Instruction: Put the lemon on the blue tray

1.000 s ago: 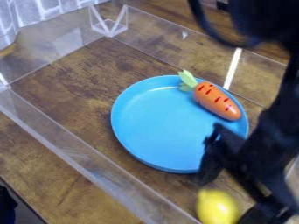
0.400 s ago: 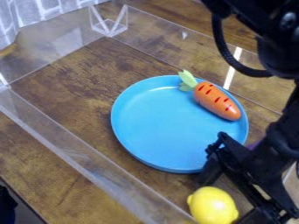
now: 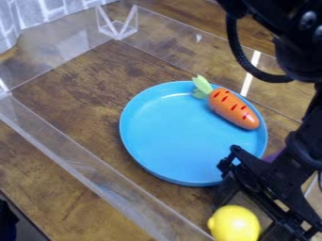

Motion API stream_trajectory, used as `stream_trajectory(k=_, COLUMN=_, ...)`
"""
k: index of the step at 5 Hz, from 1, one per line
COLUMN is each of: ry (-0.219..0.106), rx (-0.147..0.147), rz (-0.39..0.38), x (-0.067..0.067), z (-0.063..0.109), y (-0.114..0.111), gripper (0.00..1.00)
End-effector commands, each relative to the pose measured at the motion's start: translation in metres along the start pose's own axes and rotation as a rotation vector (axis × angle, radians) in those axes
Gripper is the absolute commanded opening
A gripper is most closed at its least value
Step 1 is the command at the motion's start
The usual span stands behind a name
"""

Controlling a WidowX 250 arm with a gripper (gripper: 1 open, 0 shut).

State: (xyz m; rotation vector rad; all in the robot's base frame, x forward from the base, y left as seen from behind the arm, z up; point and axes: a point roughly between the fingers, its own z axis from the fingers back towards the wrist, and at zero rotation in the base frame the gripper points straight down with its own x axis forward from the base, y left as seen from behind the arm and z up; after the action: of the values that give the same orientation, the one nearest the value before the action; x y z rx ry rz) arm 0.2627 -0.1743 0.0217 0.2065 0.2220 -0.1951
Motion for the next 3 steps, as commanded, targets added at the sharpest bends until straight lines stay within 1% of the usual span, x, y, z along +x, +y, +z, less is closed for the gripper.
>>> stream_trajectory(k=1, ry=-0.030, rx=0.005, rz=-0.039, x=0.0030, z=0.0072, y=-0.0155, gripper=0.00)
stream_trajectory(k=2, ry=-0.031, rx=0.025, rz=-0.066, x=0.0081, z=0.0067, y=-0.0158, gripper=0.00)
stream_trajectory(k=3, ry=-0.041, rx=0.056, rz=-0.108, x=0.0057, z=0.0094, y=-0.0125, gripper=0.00)
